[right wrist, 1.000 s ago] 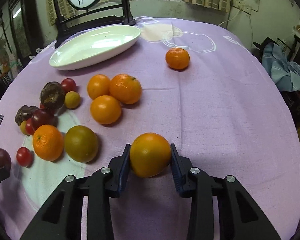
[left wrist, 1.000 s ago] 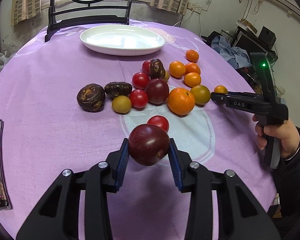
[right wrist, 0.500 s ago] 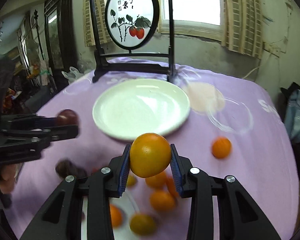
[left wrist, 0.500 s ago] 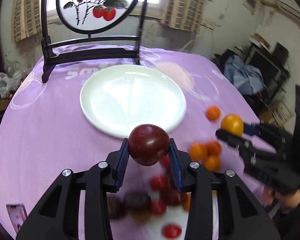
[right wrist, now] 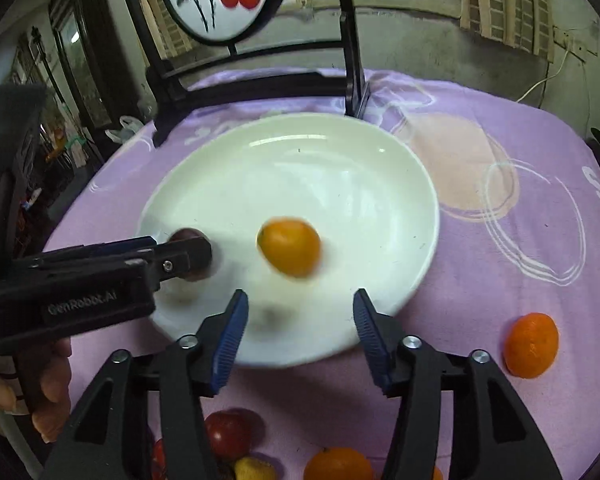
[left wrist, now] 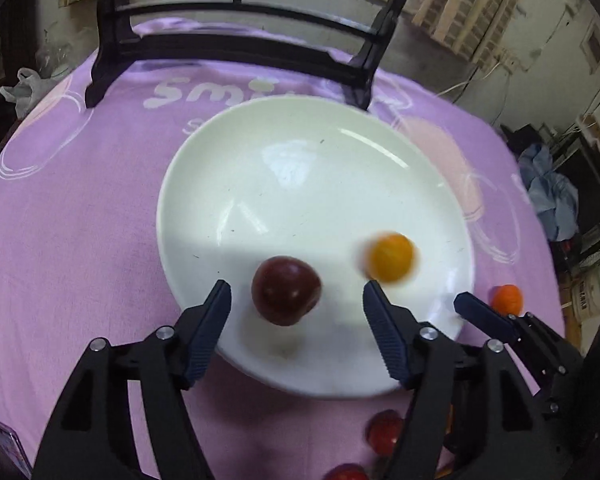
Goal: Organize fruits
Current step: 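Carry the plum and the orange into the white plate, releasing both, then grasp the green orange with the right gripper while the left grasps a passion fruit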
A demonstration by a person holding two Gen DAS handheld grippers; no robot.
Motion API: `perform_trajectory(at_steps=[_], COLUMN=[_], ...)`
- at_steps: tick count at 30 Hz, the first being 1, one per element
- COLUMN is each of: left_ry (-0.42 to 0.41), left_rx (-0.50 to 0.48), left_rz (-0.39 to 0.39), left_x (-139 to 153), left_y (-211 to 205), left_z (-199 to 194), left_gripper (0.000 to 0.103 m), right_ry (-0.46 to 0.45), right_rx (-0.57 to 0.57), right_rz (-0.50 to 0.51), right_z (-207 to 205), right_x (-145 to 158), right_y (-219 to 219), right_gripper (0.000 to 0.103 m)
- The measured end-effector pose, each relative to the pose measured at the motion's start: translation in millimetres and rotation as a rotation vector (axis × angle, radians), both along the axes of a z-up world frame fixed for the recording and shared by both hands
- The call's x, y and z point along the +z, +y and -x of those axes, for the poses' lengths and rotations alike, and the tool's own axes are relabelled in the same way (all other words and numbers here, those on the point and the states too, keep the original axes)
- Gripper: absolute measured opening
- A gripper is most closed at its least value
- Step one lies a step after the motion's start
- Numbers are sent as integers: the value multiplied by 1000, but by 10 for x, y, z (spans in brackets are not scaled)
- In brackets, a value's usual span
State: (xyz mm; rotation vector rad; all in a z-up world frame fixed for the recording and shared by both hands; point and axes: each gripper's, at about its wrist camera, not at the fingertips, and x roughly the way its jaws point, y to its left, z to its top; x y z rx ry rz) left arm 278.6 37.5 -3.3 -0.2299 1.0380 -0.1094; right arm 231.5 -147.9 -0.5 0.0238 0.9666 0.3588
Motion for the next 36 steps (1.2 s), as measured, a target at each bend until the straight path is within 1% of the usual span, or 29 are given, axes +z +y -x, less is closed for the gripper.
perform_trajectory(at_steps=[1, 2, 4, 7, 9, 12, 15, 21, 26, 29, 33, 34, 36], left_ry=[-19, -38, -95, -154, -182, -183, -188, -183, -150, -150, -134, -129, -122], left_rx=[-11, -22, -43, -72, -85, -92, -78, -80, -88, -92, -89, -83, -74], left_rz=[-6, -19, -67, -117, -134, -132, -120, -132, -111, -126, -113, -114, -114], left_x=[80, 160, 337, 490, 522, 454, 335, 47, -141, -184, -235, -250, -265], left_y=[-18, -41, -96, -133, -136, -99, -41, 46, 118, 134, 191, 213, 249], left_z=[89, 182, 444, 820, 1092, 1471, 1787, 2270, 2430, 2455, 2444, 2432, 2401], left_gripper=[70, 75, 83, 87, 91, 92, 92, 93, 93, 93, 94, 94, 94], right_ry=[-8, -18, -35, -61, -82, -94, -68, -19, 11, 4, -2, -4, -13], right_rx=[-2, -4, -2, -17, -20, -17, -11, -8, 7, 7, 11, 10, 1], right_rz=[-6, -10, -22, -35, -18, 21, 23, 64, 93, 139, 191, 202, 210], right_z=[45, 121, 273, 581, 800, 1155, 1429, 1784, 1847, 1810, 1713, 1680, 1632], right_x=[45, 94, 185, 282, 300, 250, 129, -111, -228, -266, -318, -330, -332], right_y=[-37, -87, -197, -398, -506, -627, -696, -718, -617, -511, -376, -348, -328], right_gripper=[61, 61, 62, 72, 73, 73, 73, 73, 73, 73, 73, 72, 66])
